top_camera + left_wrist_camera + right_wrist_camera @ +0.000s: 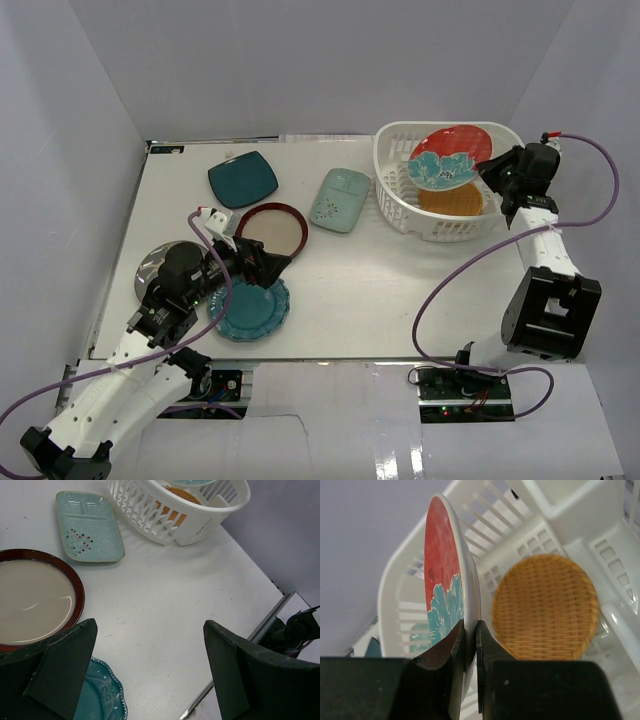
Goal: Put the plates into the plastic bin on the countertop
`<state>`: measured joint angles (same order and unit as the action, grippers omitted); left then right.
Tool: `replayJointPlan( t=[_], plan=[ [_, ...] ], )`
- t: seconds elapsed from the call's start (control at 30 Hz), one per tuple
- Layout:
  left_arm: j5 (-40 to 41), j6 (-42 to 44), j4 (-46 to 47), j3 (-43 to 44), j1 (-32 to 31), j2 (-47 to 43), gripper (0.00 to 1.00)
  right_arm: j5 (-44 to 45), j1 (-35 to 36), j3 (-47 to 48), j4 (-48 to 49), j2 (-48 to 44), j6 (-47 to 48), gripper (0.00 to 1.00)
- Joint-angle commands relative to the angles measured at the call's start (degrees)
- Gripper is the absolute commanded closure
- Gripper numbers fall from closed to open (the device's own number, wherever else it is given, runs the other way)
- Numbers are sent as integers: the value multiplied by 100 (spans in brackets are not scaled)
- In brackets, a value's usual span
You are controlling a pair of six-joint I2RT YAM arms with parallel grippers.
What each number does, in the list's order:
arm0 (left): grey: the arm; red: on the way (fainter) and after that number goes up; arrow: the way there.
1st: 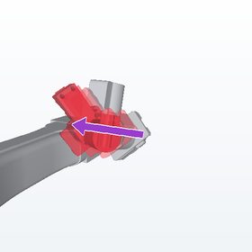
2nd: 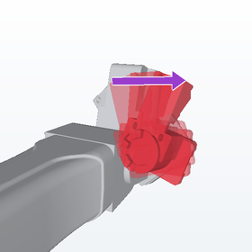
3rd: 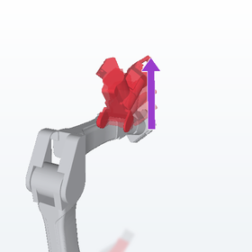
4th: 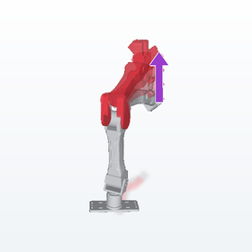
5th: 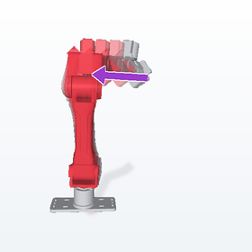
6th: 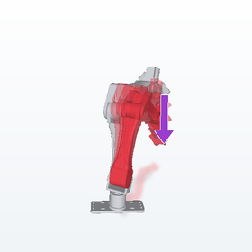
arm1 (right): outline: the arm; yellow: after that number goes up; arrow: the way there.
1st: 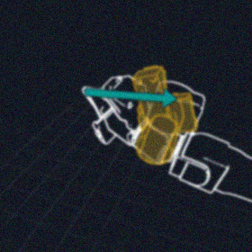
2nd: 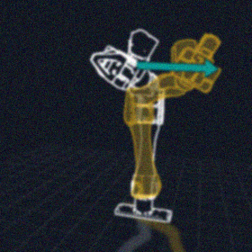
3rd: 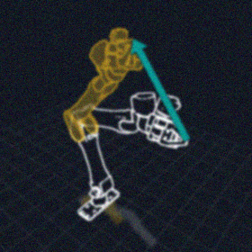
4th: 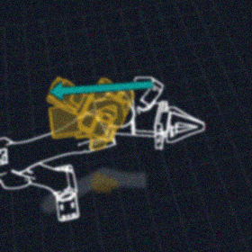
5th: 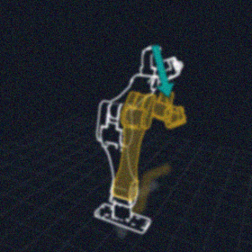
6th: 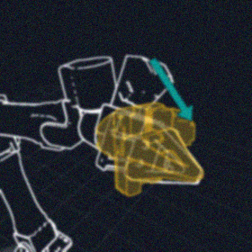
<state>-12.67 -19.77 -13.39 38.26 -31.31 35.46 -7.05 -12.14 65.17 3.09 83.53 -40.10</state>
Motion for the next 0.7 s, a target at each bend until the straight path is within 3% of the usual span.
replayJointPlan(
  t=[0.0, 0.33, 0.37, 0.4, 0.5, 0.67],
  plan=[
    [-43, 26, -15, 59, -33, 4, 2, -148, 1, 559, 781, -30, 81, 92],
    [-17, 35, -32, 41, -42, 31, 2, 45, -166, 207, 544, 427, 344, 91],
    [-8, 26, -32, 41, -51, 40, 2, 89, -174, 190, 456, 489, 397, 88],
    [-25, 17, -32, 41, -51, 31, 2, 151, -175, 172, 386, 498, 450, 74],
    [-17, 8, -32, 50, -51, 31, 2, 239, -175, 154, 192, 585, 687, 53],
    [-17, 17, -32, 50, -42, 22, 2, 362, -175, 418, -300, 849, 1126, 44]
  ],
)
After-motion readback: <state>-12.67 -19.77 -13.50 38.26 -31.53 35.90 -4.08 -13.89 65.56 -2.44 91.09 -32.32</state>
